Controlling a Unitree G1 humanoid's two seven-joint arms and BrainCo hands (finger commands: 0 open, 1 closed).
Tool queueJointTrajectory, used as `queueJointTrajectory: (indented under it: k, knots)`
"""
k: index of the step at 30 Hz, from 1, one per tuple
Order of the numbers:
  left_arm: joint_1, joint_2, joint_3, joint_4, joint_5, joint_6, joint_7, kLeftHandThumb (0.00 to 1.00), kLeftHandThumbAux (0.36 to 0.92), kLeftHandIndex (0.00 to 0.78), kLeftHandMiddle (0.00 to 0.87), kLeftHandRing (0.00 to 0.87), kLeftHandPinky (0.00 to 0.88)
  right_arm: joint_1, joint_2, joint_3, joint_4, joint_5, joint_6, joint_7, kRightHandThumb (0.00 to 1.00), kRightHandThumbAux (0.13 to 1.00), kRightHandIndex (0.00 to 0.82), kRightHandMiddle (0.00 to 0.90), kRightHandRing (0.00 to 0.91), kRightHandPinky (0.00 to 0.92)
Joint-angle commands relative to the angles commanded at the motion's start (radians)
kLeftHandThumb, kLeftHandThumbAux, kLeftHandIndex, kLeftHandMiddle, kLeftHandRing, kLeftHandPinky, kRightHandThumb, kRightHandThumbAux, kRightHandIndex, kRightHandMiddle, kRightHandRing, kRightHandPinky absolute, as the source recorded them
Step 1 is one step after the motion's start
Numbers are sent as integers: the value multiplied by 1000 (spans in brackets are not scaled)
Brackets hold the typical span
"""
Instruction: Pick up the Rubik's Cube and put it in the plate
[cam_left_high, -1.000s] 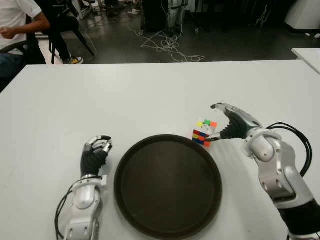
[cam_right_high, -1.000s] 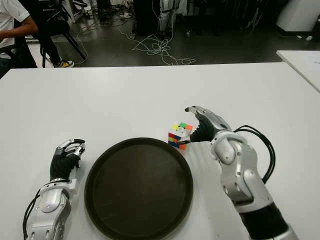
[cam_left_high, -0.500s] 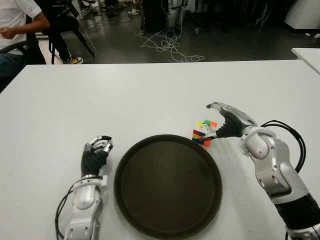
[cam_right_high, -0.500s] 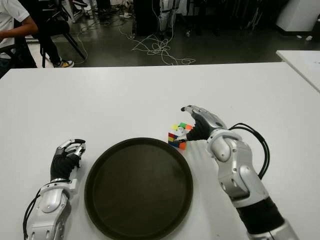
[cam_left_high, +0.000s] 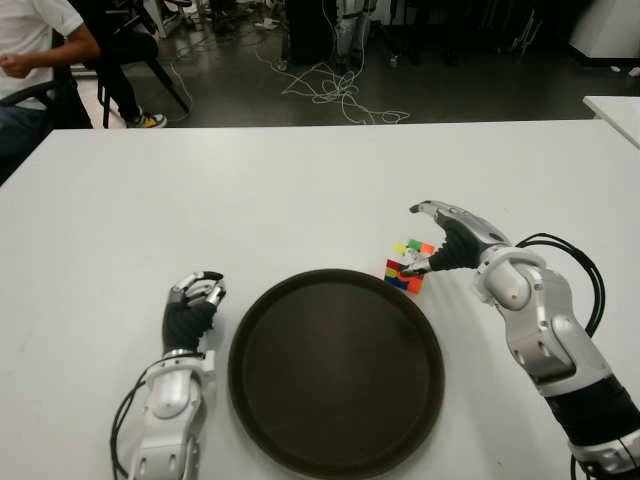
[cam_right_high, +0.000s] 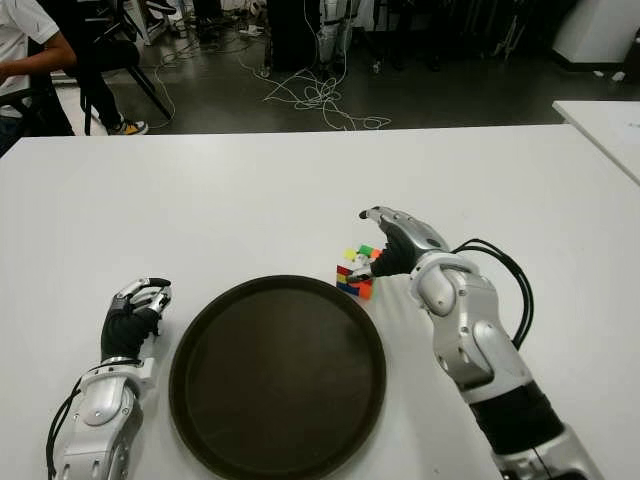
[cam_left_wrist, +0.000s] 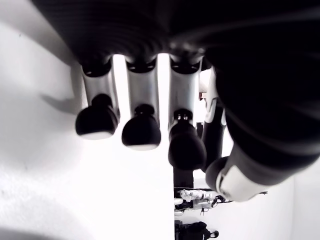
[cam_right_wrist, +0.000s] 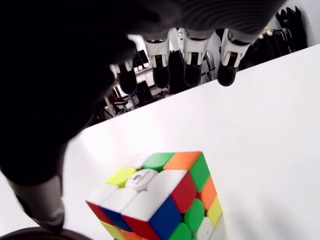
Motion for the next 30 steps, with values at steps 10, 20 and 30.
queueJointTrajectory:
  k: [10, 20, 30]
  knots:
    - [0, 6, -3, -3, 6, 9, 4, 712, 704, 443, 827, 834, 830, -17, 11, 3, 62, 14, -24, -36, 0, 731, 0, 0, 0, 20]
    - [3, 3, -4, -7, 1, 3, -2, 713, 704, 443, 822, 833, 828, -54, 16, 12, 130, 15, -34, -44, 0, 772, 0, 0, 0, 25]
    - [8, -3, -7, -14, 3, 7, 6, 710, 706, 443, 823, 830, 827, -74, 18, 17, 186, 24, -73, -74, 0, 764, 0, 0, 0, 8]
